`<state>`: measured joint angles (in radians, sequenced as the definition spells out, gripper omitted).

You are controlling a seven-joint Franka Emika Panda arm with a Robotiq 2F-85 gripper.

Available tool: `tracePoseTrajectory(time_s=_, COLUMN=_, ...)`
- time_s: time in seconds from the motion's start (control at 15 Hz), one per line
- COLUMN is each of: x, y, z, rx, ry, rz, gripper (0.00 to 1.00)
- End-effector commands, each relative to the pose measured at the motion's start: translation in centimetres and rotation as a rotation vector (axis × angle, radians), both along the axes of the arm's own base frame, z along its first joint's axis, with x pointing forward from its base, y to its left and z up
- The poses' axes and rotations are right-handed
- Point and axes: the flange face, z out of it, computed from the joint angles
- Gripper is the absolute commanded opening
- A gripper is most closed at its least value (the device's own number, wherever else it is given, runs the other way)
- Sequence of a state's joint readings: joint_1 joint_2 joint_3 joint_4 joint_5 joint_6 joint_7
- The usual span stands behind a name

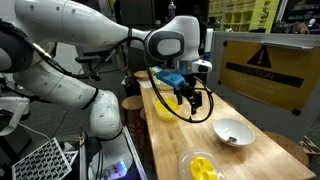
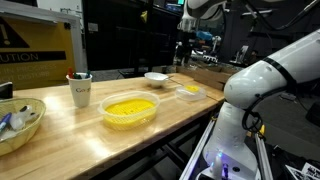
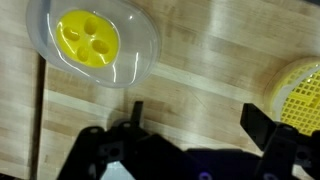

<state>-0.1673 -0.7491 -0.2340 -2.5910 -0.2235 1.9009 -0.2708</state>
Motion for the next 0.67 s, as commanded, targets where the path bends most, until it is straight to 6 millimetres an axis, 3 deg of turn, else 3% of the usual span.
tracePoseTrajectory(time_s=0.0, x=0.0, y=0.0, z=0.1, rx=0.000, ry=0.001, rz=0.000, gripper=1.00)
tracePoseTrajectory(time_s=0.47, x=0.0, y=0.0, z=0.1, rx=0.000, ry=0.001, rz=0.000, gripper=1.00)
tracePoseTrajectory(time_s=0.6, x=1.1, y=0.1, z=-0.2, rx=-0.012, ry=-0.009, rz=-0.109, gripper=1.00)
